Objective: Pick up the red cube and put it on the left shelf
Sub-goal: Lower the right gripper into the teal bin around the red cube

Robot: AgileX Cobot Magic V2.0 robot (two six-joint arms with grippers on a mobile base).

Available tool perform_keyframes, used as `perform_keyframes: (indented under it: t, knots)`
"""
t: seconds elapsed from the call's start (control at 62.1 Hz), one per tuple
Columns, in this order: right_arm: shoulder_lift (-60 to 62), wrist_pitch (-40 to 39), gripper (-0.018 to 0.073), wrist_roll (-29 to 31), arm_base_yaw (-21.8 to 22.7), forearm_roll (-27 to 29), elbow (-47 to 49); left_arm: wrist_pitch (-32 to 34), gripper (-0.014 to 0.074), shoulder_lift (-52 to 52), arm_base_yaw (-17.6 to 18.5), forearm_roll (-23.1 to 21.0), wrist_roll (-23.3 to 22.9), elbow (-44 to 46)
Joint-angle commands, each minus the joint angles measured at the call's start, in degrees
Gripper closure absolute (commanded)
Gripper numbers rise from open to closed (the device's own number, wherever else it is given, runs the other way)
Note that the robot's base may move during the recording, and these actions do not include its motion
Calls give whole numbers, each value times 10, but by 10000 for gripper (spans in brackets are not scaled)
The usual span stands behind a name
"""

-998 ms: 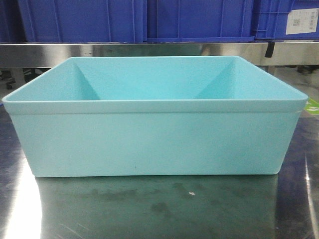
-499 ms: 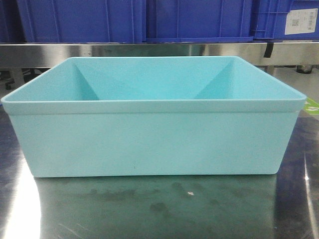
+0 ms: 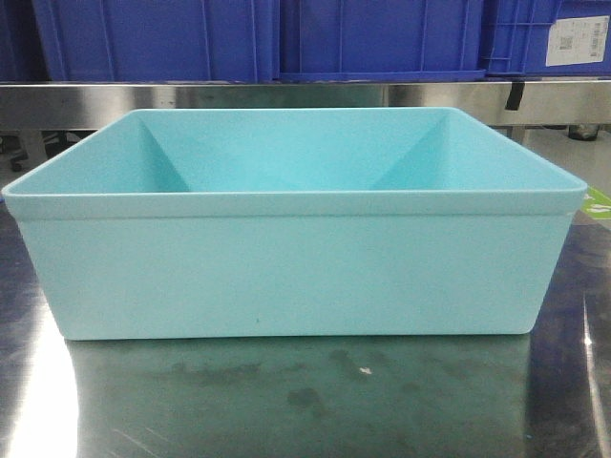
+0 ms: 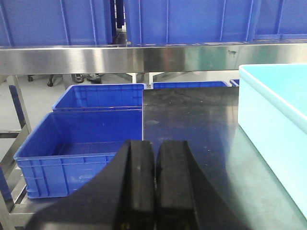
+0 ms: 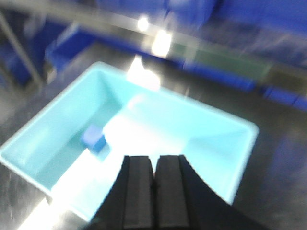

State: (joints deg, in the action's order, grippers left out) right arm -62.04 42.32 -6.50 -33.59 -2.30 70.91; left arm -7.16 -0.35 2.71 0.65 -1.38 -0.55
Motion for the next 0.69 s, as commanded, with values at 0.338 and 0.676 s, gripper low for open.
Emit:
perform_keyframes:
  t: [0.338, 0.676]
  knots:
    - [-290, 143, 498, -48, -14, 2, 202, 49, 495, -9, 0, -3, 0, -13]
    - [-353, 166, 33, -145, 22, 2, 223, 49, 495, -9, 0, -3, 0, -13]
